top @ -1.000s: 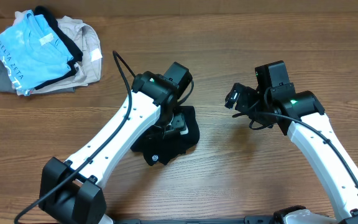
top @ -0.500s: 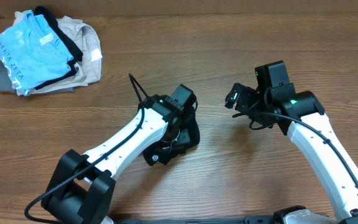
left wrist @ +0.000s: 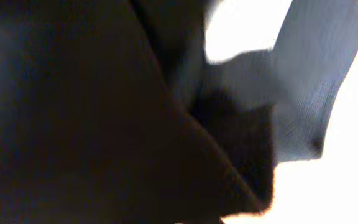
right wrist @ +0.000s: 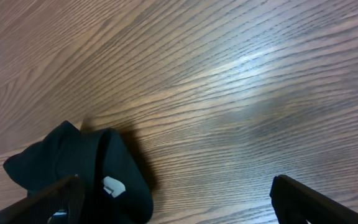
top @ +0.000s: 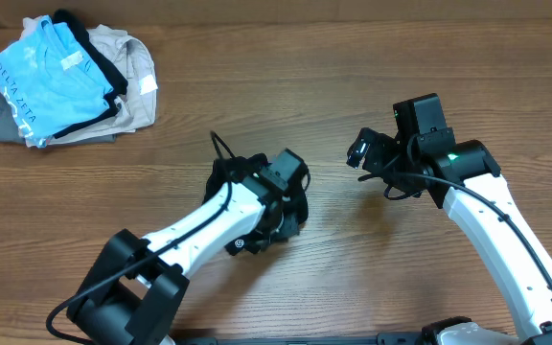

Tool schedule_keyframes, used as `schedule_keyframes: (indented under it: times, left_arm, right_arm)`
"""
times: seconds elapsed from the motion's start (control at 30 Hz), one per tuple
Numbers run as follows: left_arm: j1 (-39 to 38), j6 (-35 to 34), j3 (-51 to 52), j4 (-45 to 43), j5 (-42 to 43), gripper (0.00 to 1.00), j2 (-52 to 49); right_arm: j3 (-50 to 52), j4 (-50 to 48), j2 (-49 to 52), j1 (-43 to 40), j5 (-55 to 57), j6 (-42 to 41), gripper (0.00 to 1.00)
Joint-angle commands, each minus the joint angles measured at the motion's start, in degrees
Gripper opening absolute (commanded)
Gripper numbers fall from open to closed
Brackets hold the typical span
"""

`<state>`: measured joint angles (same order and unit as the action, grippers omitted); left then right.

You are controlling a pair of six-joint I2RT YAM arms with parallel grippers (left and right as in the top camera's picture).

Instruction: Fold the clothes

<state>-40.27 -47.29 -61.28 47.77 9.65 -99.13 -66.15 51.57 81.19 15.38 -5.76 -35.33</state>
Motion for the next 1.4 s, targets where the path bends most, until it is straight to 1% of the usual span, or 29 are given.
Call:
schedule_keyframes:
  times: [0.0, 0.07, 0.17, 0.33, 0.37, 0.43, 0.5, 0.57, 0.7, 0.8, 0.9, 1.0, 1.1, 1.27, 1.37]
  left_arm:
    - [-1.2, 1.0, 0.2, 0.5, 2.0, 0.04, 0.0]
    - [-1.1, 1.3, -1.1, 2.0, 1.9, 0.04, 0.3]
    - [-0.7, 4.5, -4.8, 5.9, 1.3, 0.04, 2.3]
    - [0.3, 5.2, -13.8, 15.5, -7.3, 0.04, 7.6]
    - [0.9, 6.7, -15.6, 16.3, -8.2, 0.04, 8.9]
    - [2.5, 11.7, -17.9, 16.0, -6.8, 0.04, 10.5]
    - [5.1, 14.6, -19.2, 14.9, -4.3, 0.04, 11.2]
    - [9.0, 16.4, -18.9, 12.6, 0.3, 0.04, 11.0]
    - [16.5, 23.5, -16.1, 5.1, 17.7, 0.04, 8.6]
    - [20.0, 25.4, -14.2, 1.0, 25.9, 0.04, 5.2]
    - [20.4, 27.0, -12.5, -2.1, 29.4, 0.04, 1.8]
    - [20.4, 26.9, -10.9, -4.7, 29.8, 0.04, -2.0]
    - [20.8, 27.0, -10.2, -7.2, 32.5, 0.04, -5.8]
    - [22.3, 32.0, -9.9, -13.6, 41.2, 0.04, -13.1]
    - [23.9, 35.1, -9.9, -16.0, 45.8, 0.04, -17.6]
  right_arm:
    - [0.3, -0.3, 0.0, -0.1, 0.1, 0.2, 1.0]
    - [0.3, -0.3, 0.0, -0.1, 0.2, 0.2, 1.0]
    - [0.3, -0.3, 0.0, -0.1, 0.2, 0.2, 1.0]
    - [0.3, -0.3, 0.0, -0.1, 0.2, 0.2, 1.0]
    - [0.3, -0.3, 0.0, -0.1, 0.2, 0.2, 1.0]
    - [0.3, -0.3, 0.0, -0.1, 0.1, 0.2, 1.0]
    - [0.3, -0.3, 0.0, -0.1, -0.1, -0.3, 1.0]
    - [0.3, -0.4, 0.0, -0.1, -0.3, -0.4, 1.0]
    - [0.3, -0.4, 0.0, -0.1, -0.3, -0.4, 1.0]
    - [0.3, -0.3, 0.0, -0.1, -0.3, -0.4, 1.0]
    - [0.3, -0.3, 0.0, -0.1, -0.3, -0.4, 1.0]
    - [0.3, -0.3, 0.0, -0.1, -0.3, -0.4, 1.0]
    - [0.3, -0.3, 0.0, -0.1, -0.3, -0.4, 1.0]
    - [0.3, -0.3, 0.0, -0.1, -0.3, -0.4, 1.0]
    - [0.3, -0.3, 0.0, -0.1, -0.3, -0.4, 1.0]
